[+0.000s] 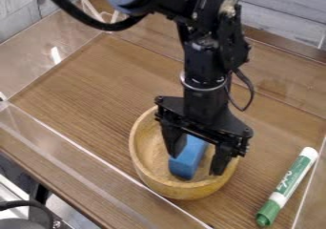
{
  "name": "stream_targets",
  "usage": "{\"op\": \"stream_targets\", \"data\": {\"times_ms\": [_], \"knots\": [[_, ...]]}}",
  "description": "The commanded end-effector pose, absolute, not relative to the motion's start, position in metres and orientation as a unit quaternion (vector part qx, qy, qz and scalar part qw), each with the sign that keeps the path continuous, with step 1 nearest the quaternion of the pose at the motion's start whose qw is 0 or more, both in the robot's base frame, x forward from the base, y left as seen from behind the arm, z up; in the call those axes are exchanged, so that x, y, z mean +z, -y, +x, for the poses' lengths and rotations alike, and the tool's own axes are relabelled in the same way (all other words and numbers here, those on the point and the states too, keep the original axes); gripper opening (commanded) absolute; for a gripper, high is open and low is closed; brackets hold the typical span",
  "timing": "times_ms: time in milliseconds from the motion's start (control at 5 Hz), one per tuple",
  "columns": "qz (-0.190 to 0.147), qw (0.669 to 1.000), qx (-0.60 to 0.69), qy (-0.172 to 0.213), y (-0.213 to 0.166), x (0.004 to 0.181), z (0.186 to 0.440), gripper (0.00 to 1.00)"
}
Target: Remove the blue block from inside the brown bowl and put it on the table
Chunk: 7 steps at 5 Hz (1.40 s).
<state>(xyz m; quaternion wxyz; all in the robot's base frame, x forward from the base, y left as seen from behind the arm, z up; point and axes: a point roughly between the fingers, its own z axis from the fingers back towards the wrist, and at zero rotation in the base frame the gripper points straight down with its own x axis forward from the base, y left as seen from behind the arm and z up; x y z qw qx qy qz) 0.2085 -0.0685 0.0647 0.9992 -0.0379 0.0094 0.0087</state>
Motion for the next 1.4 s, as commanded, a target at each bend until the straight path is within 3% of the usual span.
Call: {"op": "stream_targets", "data": {"times_ms": [0, 600, 800, 1200], "knots": [[-0.044, 0.999, 0.015, 0.005, 0.0672, 0.0698, 0.2139, 1.0], [-0.047, 0.999, 0.022, 0.01, 0.0641, 0.0652, 0.2153, 1.0], [-0.047, 0.999, 0.022, 0.012, 0.0634, 0.0609, 0.215, 0.0], [-0.047, 0.999, 0.02, 0.008, 0.0616, 0.0653, 0.2134, 0.0]]}}
